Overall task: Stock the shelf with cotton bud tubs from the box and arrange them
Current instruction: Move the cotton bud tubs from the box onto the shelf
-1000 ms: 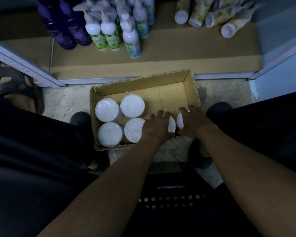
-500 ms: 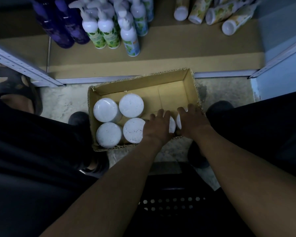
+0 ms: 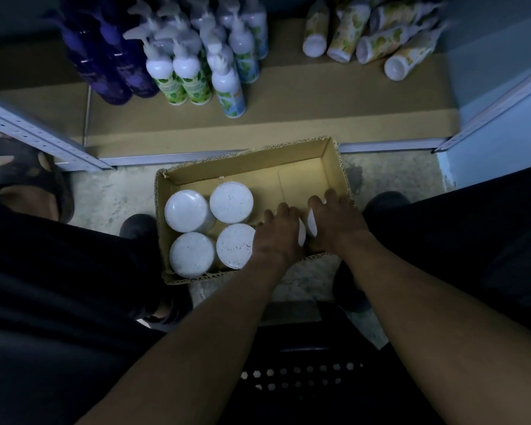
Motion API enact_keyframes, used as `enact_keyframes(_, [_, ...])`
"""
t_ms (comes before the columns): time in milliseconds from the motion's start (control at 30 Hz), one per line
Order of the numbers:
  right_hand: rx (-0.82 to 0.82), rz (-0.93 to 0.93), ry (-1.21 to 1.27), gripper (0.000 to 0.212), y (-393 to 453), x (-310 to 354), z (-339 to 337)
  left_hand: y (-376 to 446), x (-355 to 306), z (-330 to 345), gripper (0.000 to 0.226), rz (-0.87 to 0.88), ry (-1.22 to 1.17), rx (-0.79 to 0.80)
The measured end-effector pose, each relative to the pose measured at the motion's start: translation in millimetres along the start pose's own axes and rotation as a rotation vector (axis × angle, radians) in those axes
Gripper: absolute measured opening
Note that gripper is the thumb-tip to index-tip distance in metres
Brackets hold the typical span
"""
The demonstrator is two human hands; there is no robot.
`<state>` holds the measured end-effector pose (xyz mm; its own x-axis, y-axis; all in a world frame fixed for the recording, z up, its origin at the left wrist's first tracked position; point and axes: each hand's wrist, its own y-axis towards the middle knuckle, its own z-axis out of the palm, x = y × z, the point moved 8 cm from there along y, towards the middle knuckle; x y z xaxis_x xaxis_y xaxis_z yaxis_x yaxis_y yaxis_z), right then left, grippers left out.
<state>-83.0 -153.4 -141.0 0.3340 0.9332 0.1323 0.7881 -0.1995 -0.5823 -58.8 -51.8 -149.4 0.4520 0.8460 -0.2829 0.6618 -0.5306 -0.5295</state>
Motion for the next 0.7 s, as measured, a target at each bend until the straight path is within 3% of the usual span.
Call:
enact_keyframes(200, [-0.046,-0.033,0.123,0.077,-0.9,8.0,-36.3,-0.4,7.7,-43.8,0.079,0.013,0.054,-0.056])
enact_keyframes(367, [-0.082,-0.069,0.212,0.083,-16.7,20.6,-89.6,-11.6,6.4,-103.6,0.093,0.037,0.105,-0.043])
enact_keyframes(600, [-0.243,-0.151,0.185,0.096,-56.4,28.7,-182.2,-53.9,-17.0,-213.9,0.080,0.177,0.176,-0.181])
enact_keyframes(700, [-0.341,-0.187,0.164,0.091,-81.9,30.5,-228.2,-75.2,-30.1,-257.6,0.074,0.248,0.175,-0.247])
